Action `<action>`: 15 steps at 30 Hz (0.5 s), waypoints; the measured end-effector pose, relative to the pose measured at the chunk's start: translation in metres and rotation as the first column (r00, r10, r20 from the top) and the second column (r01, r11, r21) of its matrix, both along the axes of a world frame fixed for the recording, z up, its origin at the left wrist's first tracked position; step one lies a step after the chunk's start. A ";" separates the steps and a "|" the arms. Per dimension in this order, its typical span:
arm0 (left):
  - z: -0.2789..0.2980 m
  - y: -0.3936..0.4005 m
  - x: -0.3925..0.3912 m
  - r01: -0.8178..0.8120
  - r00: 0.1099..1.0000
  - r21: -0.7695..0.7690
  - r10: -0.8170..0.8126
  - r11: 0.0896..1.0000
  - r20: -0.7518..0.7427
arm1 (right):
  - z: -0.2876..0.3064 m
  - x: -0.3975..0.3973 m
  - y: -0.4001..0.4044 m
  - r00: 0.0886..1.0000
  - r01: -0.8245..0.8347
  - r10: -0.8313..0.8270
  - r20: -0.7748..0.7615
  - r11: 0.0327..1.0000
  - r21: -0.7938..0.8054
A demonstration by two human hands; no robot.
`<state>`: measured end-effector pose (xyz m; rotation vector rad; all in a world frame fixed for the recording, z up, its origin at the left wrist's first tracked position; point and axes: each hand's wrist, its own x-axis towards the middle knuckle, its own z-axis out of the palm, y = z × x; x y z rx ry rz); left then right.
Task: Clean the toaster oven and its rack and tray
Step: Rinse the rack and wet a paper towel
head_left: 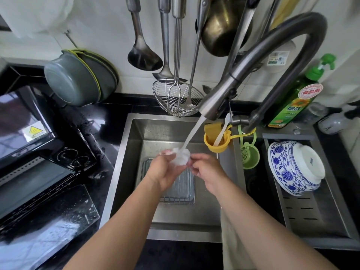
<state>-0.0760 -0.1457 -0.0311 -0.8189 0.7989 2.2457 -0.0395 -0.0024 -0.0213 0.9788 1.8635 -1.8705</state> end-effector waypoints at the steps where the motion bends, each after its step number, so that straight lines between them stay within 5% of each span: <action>1: -0.003 0.000 -0.002 -0.006 1.000 -0.059 0.006 0.998 0.004 | 0.000 0.001 0.005 1.000 -0.011 0.011 -0.004 0.998 0.069; 5: -0.002 0.007 -0.006 0.263 0.944 -0.351 -0.314 0.899 -0.096 | 0.002 -0.001 0.024 0.989 -0.127 0.145 -0.021 0.920 0.371; 9: 0.000 0.016 -0.012 0.307 0.942 -0.307 -0.333 0.901 -0.037 | 0.008 -0.006 0.038 0.954 -0.255 0.299 0.017 0.781 0.570; 12: -0.003 0.022 -0.016 0.260 0.957 -0.303 -0.287 0.917 -0.049 | 0.009 -0.011 0.047 0.902 -0.348 0.424 0.084 0.597 0.723; 15: 0.002 0.021 -0.013 0.225 0.968 -0.309 -0.247 0.924 -0.033 | 0.014 -0.018 0.061 0.805 -0.427 0.558 0.202 0.308 0.850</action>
